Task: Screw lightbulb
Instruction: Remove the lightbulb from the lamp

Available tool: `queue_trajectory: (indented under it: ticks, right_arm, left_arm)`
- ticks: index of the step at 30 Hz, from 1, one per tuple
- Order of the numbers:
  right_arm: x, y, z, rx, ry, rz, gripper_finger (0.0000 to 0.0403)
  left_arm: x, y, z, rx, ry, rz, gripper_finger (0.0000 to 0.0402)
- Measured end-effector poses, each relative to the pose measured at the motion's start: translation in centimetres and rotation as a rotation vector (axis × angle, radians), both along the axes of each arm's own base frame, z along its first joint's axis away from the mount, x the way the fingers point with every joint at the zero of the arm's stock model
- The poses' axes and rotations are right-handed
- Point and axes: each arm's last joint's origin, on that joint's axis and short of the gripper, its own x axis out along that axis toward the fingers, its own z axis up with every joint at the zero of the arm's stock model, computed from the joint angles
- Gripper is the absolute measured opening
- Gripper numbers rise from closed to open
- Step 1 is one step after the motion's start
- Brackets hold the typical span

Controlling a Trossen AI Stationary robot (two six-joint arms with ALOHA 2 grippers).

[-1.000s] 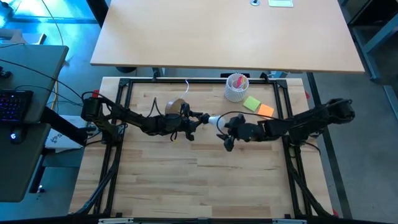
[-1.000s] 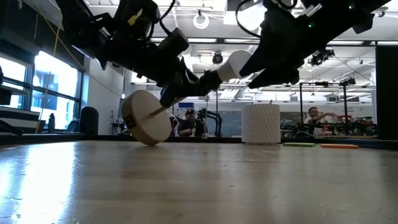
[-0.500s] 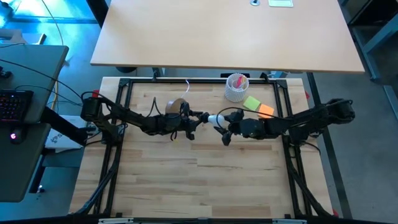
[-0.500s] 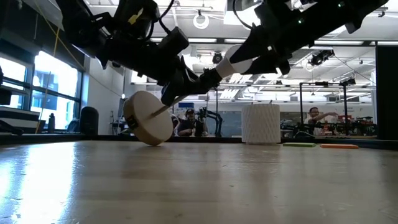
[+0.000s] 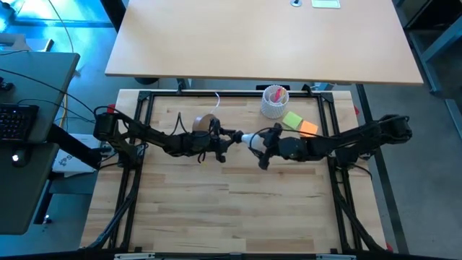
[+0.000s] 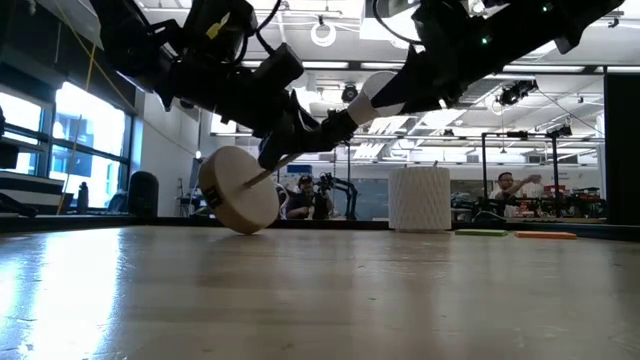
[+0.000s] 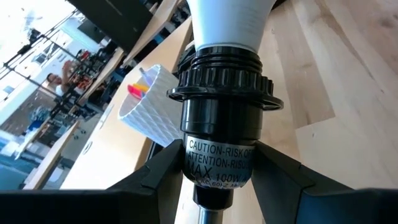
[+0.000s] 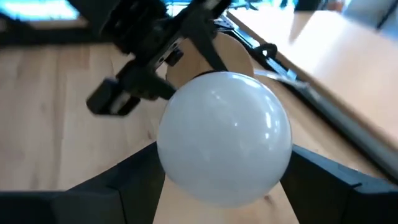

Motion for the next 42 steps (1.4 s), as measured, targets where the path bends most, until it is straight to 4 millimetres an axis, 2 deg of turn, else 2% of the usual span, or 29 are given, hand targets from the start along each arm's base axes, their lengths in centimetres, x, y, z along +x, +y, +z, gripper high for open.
queue_trajectory:
  ticks: [6, 10, 16, 22, 30, 36, 42]
  right_arm:
    - [-0.1, 0.5, 0.0, -0.294, 0.134, 0.132, 0.0284]
    - [-0.1, 1.2, 0.0, -0.549, 0.242, 0.256, 0.0284]
    - [-0.6, 2.6, -0.3, -0.917, 0.434, 0.401, 0.0284]
    - [-1.2, 3.7, -1.1, -1.126, 0.594, 0.556, 0.0284]
    - [-1.3, 4.8, -1.9, -1.208, 0.671, 0.582, 0.0284]
    - [-1.4, 5.0, -2.0, -1.073, 0.624, 0.45, 0.0284]
    - [-1.5, 5.2, -2.1, -0.853, 0.52, 0.345, 0.0284]
  left_arm:
    - [0.0, -0.1, -0.1, 0.009, 0.023, -0.036, 0.0158]
    - [0.0, -0.2, -0.2, -0.01, 0.025, -0.084, 0.0158]
    - [0.0, -0.8, -0.6, -0.113, 0.042, -0.16, 0.0159]
    - [-0.1, -1.6, -1.1, -0.261, 0.078, -0.243, 0.0158]
    - [-0.2, -2.0, -1.5, -0.281, 0.108, -0.257, 0.0158]
    - [-0.3, -1.9, -1.5, -0.274, 0.109, -0.251, 0.0158]
    - [-0.3, -1.9, -1.5, -0.262, 0.113, -0.255, 0.0158]
